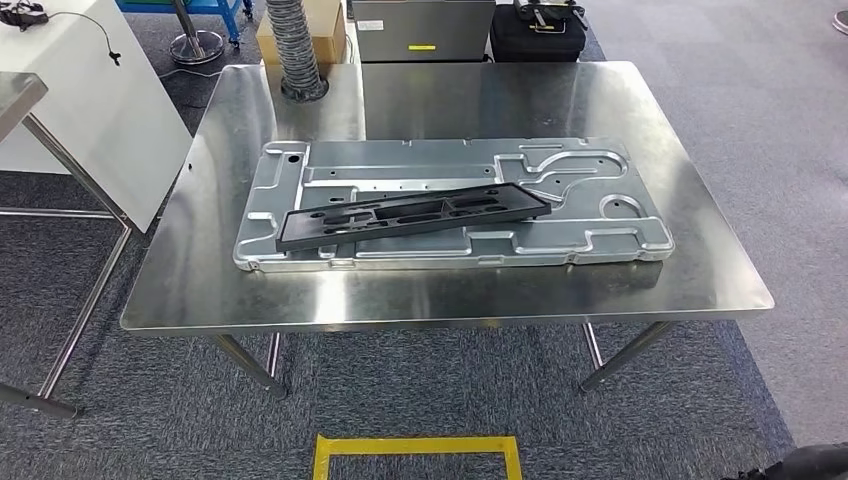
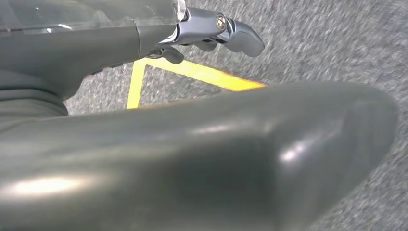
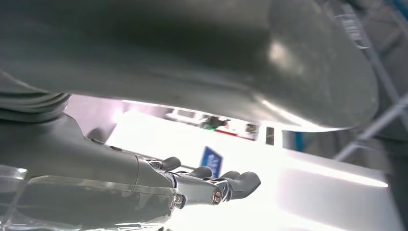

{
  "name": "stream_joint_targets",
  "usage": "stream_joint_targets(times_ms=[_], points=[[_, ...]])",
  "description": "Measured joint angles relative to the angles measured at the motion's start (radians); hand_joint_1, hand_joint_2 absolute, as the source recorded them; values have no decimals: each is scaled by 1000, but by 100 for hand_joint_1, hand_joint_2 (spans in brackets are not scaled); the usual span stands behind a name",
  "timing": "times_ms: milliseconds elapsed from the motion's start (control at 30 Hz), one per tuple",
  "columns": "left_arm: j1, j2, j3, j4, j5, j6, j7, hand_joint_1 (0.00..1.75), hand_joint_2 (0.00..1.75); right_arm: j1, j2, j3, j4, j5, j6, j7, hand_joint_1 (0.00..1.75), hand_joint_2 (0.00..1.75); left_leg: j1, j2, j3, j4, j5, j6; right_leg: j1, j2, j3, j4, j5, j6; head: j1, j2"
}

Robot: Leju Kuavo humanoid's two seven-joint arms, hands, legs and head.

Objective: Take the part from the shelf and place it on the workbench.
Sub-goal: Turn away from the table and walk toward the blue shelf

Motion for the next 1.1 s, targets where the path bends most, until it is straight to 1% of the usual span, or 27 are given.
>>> stream_joint_targets(times_ms=[67,100,133,200,233,267,333,367,400,433,467,500,567,600,633,700,733,767,833,867,900,933,967,1000,1033,1067,1100], points=[[1,-4,2,0,-3,-1,-1,0,0,0,12,-35,56,-3,48,0,0,0,-1,0,-13,8,11,-11,4,1,97,-142,-1,-11,-1,0],[1,-6,3,0,-5,-1,-2,0,0,-3,19,-59,95,2,80,0,0,0,0,-1,-15,9,18,-17,8,1,121,-180,-9,-18,-1,0],[1,-8,4,0,-6,-1,-3,0,0,-6,26,-84,136,8,109,0,0,0,0,-1,-15,7,25,-24,12,1,124,-191,-8,-26,-2,0],[3,-11,5,0,-8,-1,-4,0,0,-17,42,-139,230,27,155,0,0,0,3,-2,-22,8,27,-36,11,-2,112,-195,10,-43,-2,0],[5,-11,6,0,-9,-1,-4,0,0,-24,49,-165,275,35,171,0,0,0,4,-3,-31,25,3,-41,10,-4,101,-198,22,-52,-3,0],[7,-12,7,0,-10,0,-4,0,0,-30,56,-189,320,44,185,0,0,0,6,-4,-44,60,-39,-44,8,-6,88,-201,35,-60,-5,0],[8,-13,9,0,-11,0,-4,0,0,-45,68,-232,411,59,213,0,0,0,8,-5,-73,176,-143,-49,12,-8,58,-200,59,-68,-8,0],[7,-14,10,0,-11,1,-4,0,0,-53,74,-252,458,65,225,0,0,0,9,-5,-82,235,-174,-51,15,-8,42,-198,70,-69,-8,0],[7,-14,10,0,-12,2,-4,0,0,-63,79,-271,508,74,233,0,0,0,9,-5,-78,271,-178,-52,17,-8,25,-195,81,-69,-8,0],[7,-14,11,0,-13,3,-4,0,0,-74,83,-290,558,84,234,0,0,0,8,-5,-59,277,-159,-51,19,-8,8,-191,92,-68,-8,0],[6,-14,11,0,-14,3,-4,0,0,-84,86,-309,613,97,231,0,0,0,8,-5,-23,251,-127,-48,20,-8,-9,-186,102,-66,-8,0],[5,-14,12,0,-16,3,-3,0,0,-96,87,-326,670,115,218,0,0,0,7,-5,28,192,-101,-44,21,-8,-25,-179,110,-64,-8,0],[-1,-14,12,0,-22,3,-1,0,0,-119,86,-354,788,154,172,0,0,0,3,-6,127,52,-101,-35,23,-8,-46,-167,125,-55,-8,0],[-4,-14,12,0,-25,3,0,0,0,-130,84,-363,851,173,143,0,0,0,0,-7,153,6,-113,-30,23,-9,-51,-164,134,-50,-8,0],[-6,-14,11,0,-28,3,1,0,0,-140,81,-370,911,189,116,0,0,0,-3,-7,161,-16,-121,-25,23,-9,-52,-165,143,-45,-10,0],[-6,-17,11,0,-31,2,0,0,0,-154,71,-375,1034,218,70,0,0,0,-3,-4,147,-23,-103,-11,20,-9,-56,-170,158,-32,-17,0],[-6,-19,11,0,-33,2,-2,0,0,-161,62,-375,1096,233,46,1,0,0,-2,-1,137,-26,-88,-2,18,-7,-62,-162,143,-27,-18,0],[-7,-20,11,0,-35,2,-4,0,0,-170,50,-375,1165,250,20,6,0,0,0,1,123,-30,-72,4,17,-5,-74,-137,106,-21,-17,0],[-7,-21,11,0,-40,2,-10,0,0,-193,20,-375,1303,286,-20,33,0,0,2,3,89,-32,-43,11,11,-3,-103,-26,-7,-12,-12,0],[-7,-21,11,0,-43,1,-12,0,0,-202,6,-375,1363,308,-31,61,0,0,1,3,71,-31,-29,11,9,-3,-114,42,-49,-8,-10,0],[-7,-21,11,0,-46,0,-14,0,0,-208,-4,-375,1414,334,-36,99,0,0,1,3,52,-28,-17,10,7,-3,-116,96,-64,-4,-9,0],[-7,-21,11,0,-51,-1,-14,0,0,-213,-13,-375,1459,363,-38,144,0,0,1,4,34,-24,-4,8,5,-3,-103,123,-54,-1,-9,0],[-7,-21,10,0,-55,-2,-15,0,0,-217,-19,-375,1497,394,-39,196,0,0,1,4,16,-20,7,5,3,-3,-74,113,-27,0,-8,0],[-7,-21,8,0,-59,-3,-15,0,0,-221,-25,-375,1529,426,-39,249,0,0,2,3,-2,-14,17,1,1,-3,-26,68,0,-1,-8,0],[-8,-21,6,0,-62,-5,-16,0,0,-225,-29,-374,1556,455,-39,298,0,0,1,3,-17,-7,27,-4,1,-3,38,-6,10,-3,-8,0],[-9,-21,4,0,-65,-6,-16,0,0,-231,-32,-371,1579,483,-38,343,0,0,0,3,-30,0,35,-9,2,-3,100,-89,1,-7,-8,0],[-10,-21,1,0,-67,-8,-17,0,0,-237,-35,-368,1602,505,-36,383,0,0,-1,4,-39,5,44,-16,5,-3,144,-155,-15,-11,-9,0]])
